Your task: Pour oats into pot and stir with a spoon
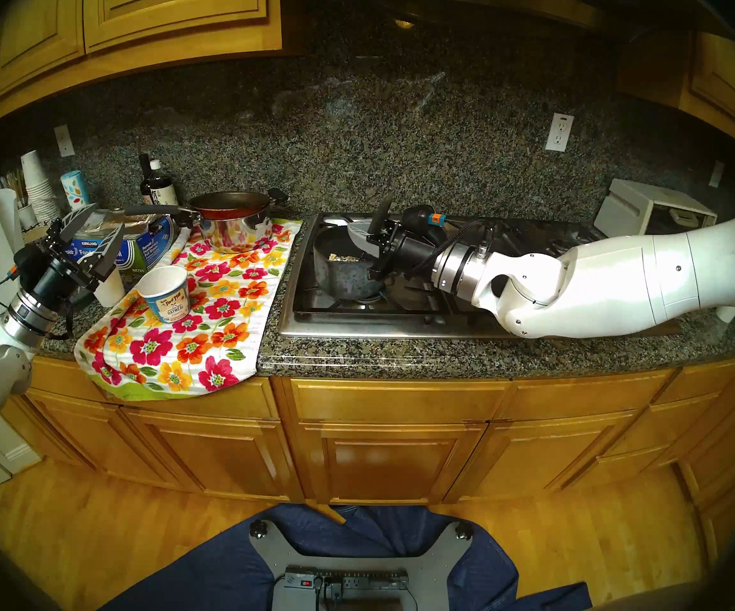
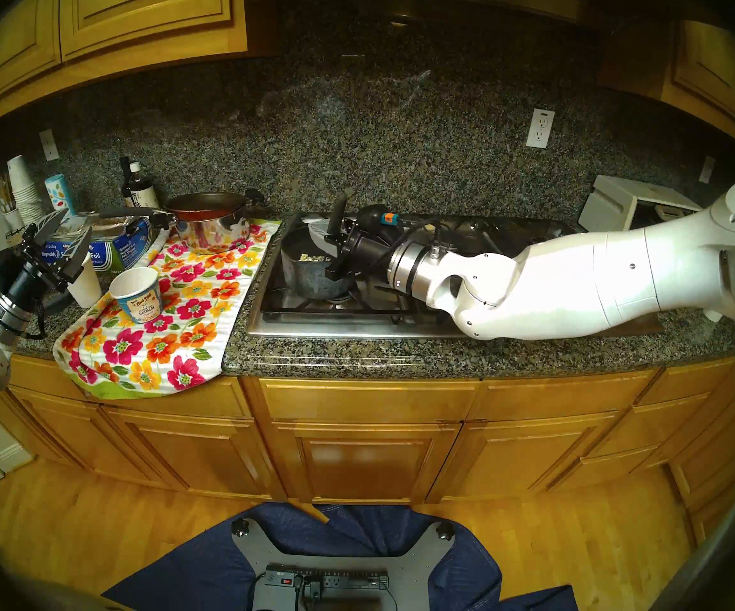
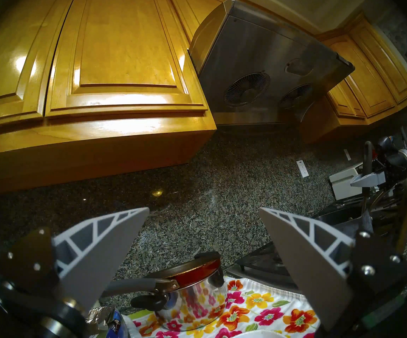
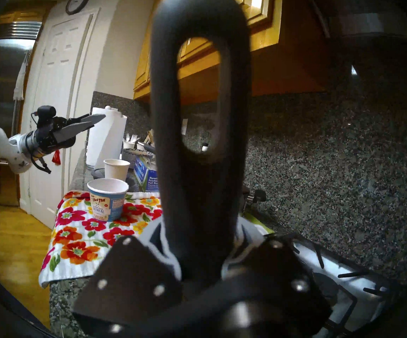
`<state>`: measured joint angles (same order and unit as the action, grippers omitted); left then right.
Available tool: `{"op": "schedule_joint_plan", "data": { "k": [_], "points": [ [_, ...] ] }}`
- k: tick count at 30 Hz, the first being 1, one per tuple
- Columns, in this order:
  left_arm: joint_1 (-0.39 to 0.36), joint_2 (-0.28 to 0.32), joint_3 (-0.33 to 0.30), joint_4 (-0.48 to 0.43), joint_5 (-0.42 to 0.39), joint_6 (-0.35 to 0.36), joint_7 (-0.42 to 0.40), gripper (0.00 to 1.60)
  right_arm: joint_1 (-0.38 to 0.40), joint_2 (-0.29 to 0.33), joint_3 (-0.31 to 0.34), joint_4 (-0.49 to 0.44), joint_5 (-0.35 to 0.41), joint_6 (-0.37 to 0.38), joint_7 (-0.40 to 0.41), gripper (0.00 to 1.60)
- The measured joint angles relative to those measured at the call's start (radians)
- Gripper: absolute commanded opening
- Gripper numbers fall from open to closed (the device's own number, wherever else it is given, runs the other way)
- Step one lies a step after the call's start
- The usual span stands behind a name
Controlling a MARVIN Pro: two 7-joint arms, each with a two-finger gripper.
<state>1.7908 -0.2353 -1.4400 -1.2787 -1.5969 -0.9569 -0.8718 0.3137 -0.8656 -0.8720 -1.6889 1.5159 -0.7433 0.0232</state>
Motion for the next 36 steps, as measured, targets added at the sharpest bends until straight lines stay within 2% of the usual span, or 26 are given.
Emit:
{"op": "schedule_joint_plan", "data": {
  "k": [11, 24, 30, 36],
  "points": [
    [0.000, -0.001, 0.000, 0.000, 0.000, 0.000, 0.000, 1.60, 0.024, -0.011, -0.001, 0.097, 0.025, 0.100, 0.063, 0.00],
    [0.000, -0.001, 0.000, 0.000, 0.001, 0.000, 0.000, 1.60, 0.030, -0.109, 0.059, 0.222, 0.078, 0.179, 0.156, 0.00],
    [0.000, -0.001, 0.000, 0.000, 0.001, 0.000, 0.000, 1.60, 0.041, -0.131, 0.077, 0.234, 0.091, 0.203, 0.216, 0.00],
    [0.000, -0.001, -0.001, 0.000, 0.001, 0.000, 0.000, 1.60, 0.073, -0.111, 0.077, 0.190, 0.094, 0.227, 0.283, 0.00]
  ]
}}
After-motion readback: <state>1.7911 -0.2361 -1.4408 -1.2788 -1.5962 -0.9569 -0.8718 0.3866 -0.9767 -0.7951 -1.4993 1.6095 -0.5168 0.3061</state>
